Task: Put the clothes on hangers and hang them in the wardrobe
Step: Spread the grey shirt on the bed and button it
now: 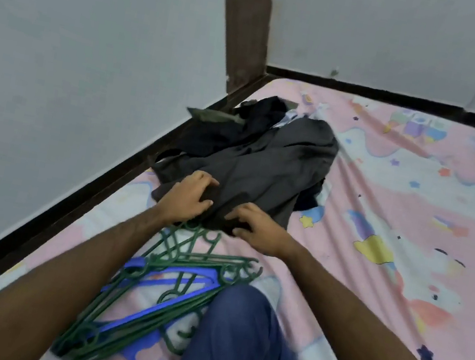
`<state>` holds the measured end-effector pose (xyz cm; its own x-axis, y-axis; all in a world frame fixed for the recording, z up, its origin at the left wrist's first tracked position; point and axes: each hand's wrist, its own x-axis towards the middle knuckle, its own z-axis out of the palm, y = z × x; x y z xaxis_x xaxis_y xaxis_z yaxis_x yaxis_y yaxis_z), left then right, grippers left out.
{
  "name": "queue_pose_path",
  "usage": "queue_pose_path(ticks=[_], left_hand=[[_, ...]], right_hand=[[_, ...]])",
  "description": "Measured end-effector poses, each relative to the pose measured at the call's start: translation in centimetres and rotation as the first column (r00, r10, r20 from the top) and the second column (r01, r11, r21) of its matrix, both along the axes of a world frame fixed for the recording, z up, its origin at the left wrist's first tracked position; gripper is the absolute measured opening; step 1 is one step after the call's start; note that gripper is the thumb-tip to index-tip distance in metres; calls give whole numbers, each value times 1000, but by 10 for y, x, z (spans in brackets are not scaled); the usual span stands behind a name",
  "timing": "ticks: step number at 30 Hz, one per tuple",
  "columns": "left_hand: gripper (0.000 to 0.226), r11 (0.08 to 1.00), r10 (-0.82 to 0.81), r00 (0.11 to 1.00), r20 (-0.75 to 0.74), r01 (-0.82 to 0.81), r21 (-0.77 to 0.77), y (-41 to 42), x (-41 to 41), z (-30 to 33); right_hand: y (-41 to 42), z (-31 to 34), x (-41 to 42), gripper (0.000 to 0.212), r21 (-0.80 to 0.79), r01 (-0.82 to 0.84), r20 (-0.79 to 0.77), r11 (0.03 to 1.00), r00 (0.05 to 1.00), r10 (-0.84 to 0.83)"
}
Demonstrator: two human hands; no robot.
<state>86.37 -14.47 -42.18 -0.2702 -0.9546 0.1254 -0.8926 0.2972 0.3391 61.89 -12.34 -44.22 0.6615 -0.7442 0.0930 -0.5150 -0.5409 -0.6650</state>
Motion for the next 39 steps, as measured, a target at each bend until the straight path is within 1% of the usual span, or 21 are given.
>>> queue_pose_path(ticks=[5,8,10,11,13,15,16,19,21,23,25,26,28,30,31,32,33,35,36,37,39], left_hand=[[77,987,132,976,172,-145,65,-67,-64,16],[49,988,100,963,251,-127,93,-86,-94,14],[34,1000,-3,986,165,1,16,-82,-121,16],[29,992,-100,985,139,109,-57,-76,-137,19],[24,911,-321,930,178,355,-211,-59,-172,29],[19,806,-502,850,156,526,-272,-40,-205,39],[18,770,-573,810,120,583,-260,-29,-220,42],[26,737,-668,744,10,663,-129,-5,-257,45],[37,721,-689,724,26,689,-70,1,-269,44],[45,722,-678,731,79,682,-112,-1,-265,38],[43,782,-605,794,65,607,-143,-12,-250,23],[41,832,-537,842,51,539,-134,-17,-240,13],[40,912,-396,916,58,400,-88,-25,-219,-7],[34,910,-389,917,86,397,-119,-26,-207,-15],[30,879,-434,894,110,447,-163,-25,-204,-16],[27,836,-479,864,155,503,-220,-24,-204,-15],[24,774,-503,831,237,555,-304,-23,-208,-11],[29,680,-436,801,410,592,-434,-26,-219,-2],[42,708,-354,813,462,556,-436,-29,-224,2],[63,791,-271,829,490,482,-377,-38,-227,5],[104,961,-143,870,473,236,-143,-56,-223,7]], right_hand=[[-37,22,-98,26,100,319,-15,943,948,-319],[-44,24,-125,21,224,422,21,878,899,-438],[-47,23,-131,16,316,484,80,816,843,-531],[-48,27,-132,26,424,482,136,767,803,-580],[-54,36,-136,51,700,377,230,607,685,-691],[-59,43,-140,55,813,274,298,513,561,-772],[-60,45,-142,47,814,267,334,516,512,-792],[-57,50,-159,26,708,457,431,539,324,-842],[-52,53,-189,26,734,411,555,541,96,-826],[-39,69,-227,30,754,304,641,582,-147,-754],[-25,81,-272,29,763,274,645,585,-272,-714],[-20,82,-295,23,756,380,641,533,-261,-722],[-12,72,-342,25,641,702,452,312,-17,-892],[3,51,-370,44,449,864,-89,229,298,-950],[11,38,-376,56,324,913,-332,247,354,-875],[20,29,-375,65,174,935,-478,309,354,-804],[25,19,-367,70,42,926,-522,375,340,-783],[31,11,-337,76,-25,879,-403,477,428,-809],[27,6,-322,84,-30,840,-381,542,491,-783],[22,0,-309,94,-26,800,-419,600,536,-733],[7,-11,-288,111,58,762,-510,645,578,-636]])
